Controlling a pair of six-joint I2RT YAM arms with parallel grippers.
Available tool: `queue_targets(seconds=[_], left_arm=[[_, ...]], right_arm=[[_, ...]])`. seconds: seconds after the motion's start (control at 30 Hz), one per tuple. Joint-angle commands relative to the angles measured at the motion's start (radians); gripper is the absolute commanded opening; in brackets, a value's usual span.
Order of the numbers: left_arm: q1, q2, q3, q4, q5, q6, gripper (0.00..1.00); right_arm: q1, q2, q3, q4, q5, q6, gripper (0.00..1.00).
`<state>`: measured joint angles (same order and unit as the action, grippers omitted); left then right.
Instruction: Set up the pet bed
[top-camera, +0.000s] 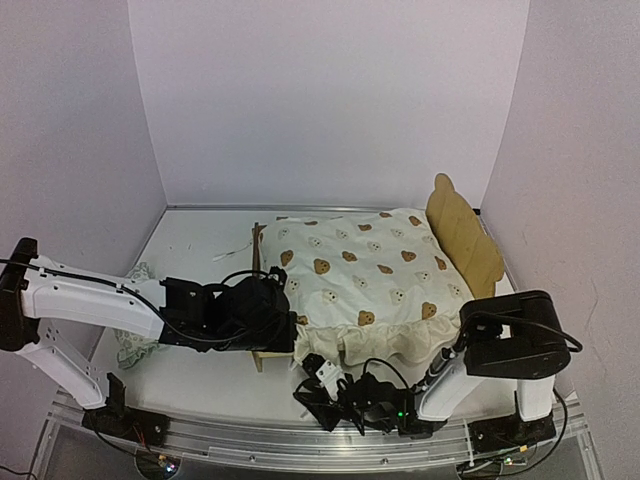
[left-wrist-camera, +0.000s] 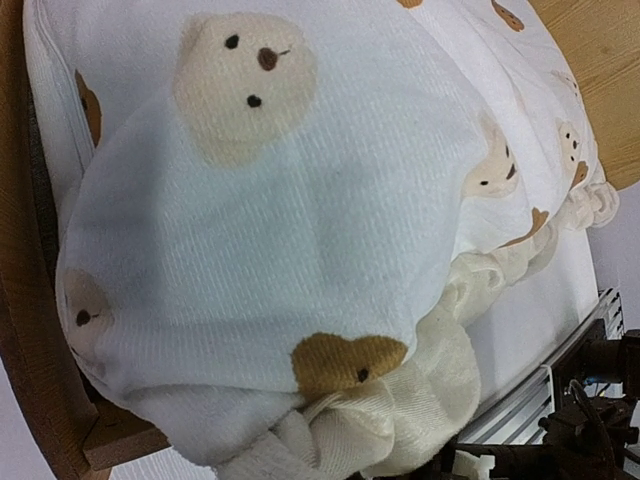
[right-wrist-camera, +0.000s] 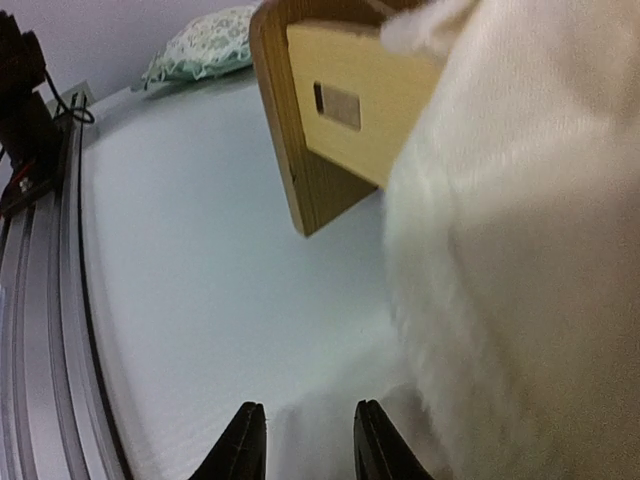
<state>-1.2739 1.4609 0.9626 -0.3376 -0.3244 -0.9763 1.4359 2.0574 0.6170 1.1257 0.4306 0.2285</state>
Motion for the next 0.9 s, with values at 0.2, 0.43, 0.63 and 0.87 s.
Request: queue_targets(seconds=[0.2, 0.43, 0.63, 0.87], left_arm=[[0.008, -0.041, -0.005, 0.031, -0.017, -0.009, 0.0], [0.008, -0.047, -0.001, 0.026, -0.024, -0.001, 0.0], [0.008, -0.045, 0.001, 0.023, -0.027, 0.001, 0.0], [0.007, -0.043, 0.009, 0.012, -0.028, 0.002, 0.0]], right_arm=[[0.008, 0.082, 0.109, 0.138, 0.311, -0.02, 0.35], [0.008, 0.125, 0.135, 0.126, 0.378, 0.004, 0.4], [0.006, 0.159, 0.178, 0.116, 0.38, -0.013, 0.42], [0.005, 0.193, 0.217, 0.098, 0.411, -0.003, 0.45]])
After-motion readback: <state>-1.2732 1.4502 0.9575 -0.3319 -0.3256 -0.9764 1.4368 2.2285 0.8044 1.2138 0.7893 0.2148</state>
